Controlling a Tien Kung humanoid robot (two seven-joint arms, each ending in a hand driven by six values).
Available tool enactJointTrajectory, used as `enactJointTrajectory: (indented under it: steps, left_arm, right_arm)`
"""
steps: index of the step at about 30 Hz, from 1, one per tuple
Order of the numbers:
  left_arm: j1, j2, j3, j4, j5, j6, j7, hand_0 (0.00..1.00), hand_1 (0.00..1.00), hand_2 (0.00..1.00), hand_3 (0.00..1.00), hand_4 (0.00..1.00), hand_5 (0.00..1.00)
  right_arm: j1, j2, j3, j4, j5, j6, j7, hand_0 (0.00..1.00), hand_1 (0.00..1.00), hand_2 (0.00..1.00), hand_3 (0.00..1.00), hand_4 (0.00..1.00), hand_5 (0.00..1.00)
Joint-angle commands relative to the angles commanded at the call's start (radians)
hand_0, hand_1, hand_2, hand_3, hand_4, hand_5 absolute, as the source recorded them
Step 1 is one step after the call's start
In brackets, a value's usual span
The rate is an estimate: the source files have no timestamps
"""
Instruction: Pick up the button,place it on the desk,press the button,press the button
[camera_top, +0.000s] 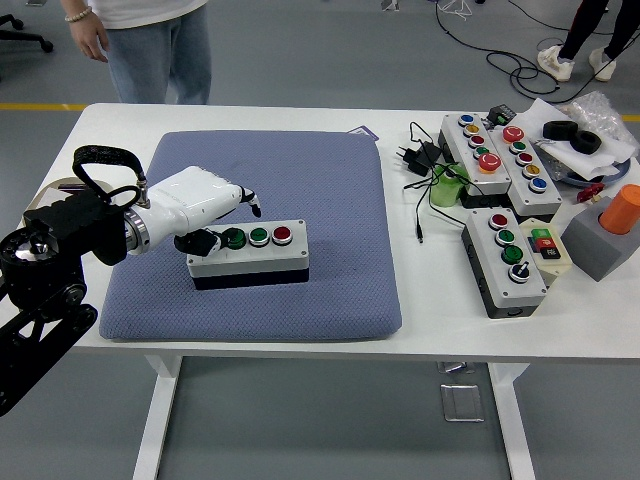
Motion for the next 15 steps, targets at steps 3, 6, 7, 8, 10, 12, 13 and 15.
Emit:
enactJointTrajectory:
  steps: [3, 6, 7, 8, 10, 12, 13, 15]
  left_arm:
    - [-0.003, -0.001, 0.010, 0.005, 0.000, -0.002, 0.002, 0.017, 0.002, 0.002, 0.744, 0.478, 0.002]
    - [-0.007, 0.003, 0.021, 0.010, 0.000, -0.009, -0.002, 0.017, 0.002, 0.002, 0.744, 0.478, 0.002]
    - [-0.007, 0.003, 0.023, 0.011, 0.000, -0.009, -0.003, 0.019, 0.002, 0.002, 0.746, 0.482, 0.002]
    - [-0.012, 0.004, 0.028, 0.015, 0.000, -0.008, -0.003, 0.019, 0.002, 0.002, 0.746, 0.482, 0.002]
    - [-0.018, 0.005, 0.037, 0.021, 0.000, -0.007, -0.002, 0.019, 0.002, 0.002, 0.746, 0.482, 0.002]
    - [-0.022, 0.005, 0.045, 0.025, 0.000, -0.007, -0.001, 0.019, 0.002, 0.002, 0.746, 0.482, 0.002]
    - [-0.025, 0.006, 0.050, 0.028, 0.000, -0.006, -0.001, 0.021, 0.002, 0.002, 0.747, 0.485, 0.002]
    - [-0.031, 0.008, 0.061, 0.037, 0.000, -0.004, -0.001, 0.021, 0.002, 0.002, 0.747, 0.485, 0.002]
  right_arm:
    - [0.002, 0.000, -0.002, 0.000, 0.001, 0.000, 0.001, 0.631, 0.490, 0.540, 0.583, 0.258, 0.015]
    - [0.006, 0.000, -0.002, 0.000, 0.005, 0.000, 0.003, 0.631, 0.490, 0.540, 0.583, 0.258, 0.015]
    - [0.006, 0.000, -0.003, 0.000, 0.006, -0.001, 0.003, 0.631, 0.489, 0.540, 0.583, 0.258, 0.014]
    - [0.007, 0.000, -0.002, 0.000, 0.006, -0.001, 0.003, 0.631, 0.489, 0.540, 0.583, 0.258, 0.014]
    - [0.009, -0.001, -0.001, 0.000, 0.005, 0.000, 0.003, 0.631, 0.489, 0.540, 0.583, 0.258, 0.014]
    - [0.010, -0.001, 0.000, 0.000, 0.004, 0.000, 0.002, 0.631, 0.489, 0.540, 0.583, 0.258, 0.014]
    - [0.010, -0.001, 0.001, 0.000, 0.001, 0.000, 0.002, 0.631, 0.489, 0.540, 0.583, 0.258, 0.015]
    - [0.010, -0.001, 0.001, 0.000, 0.001, 0.000, 0.002, 0.631, 0.489, 0.540, 0.583, 0.258, 0.015]
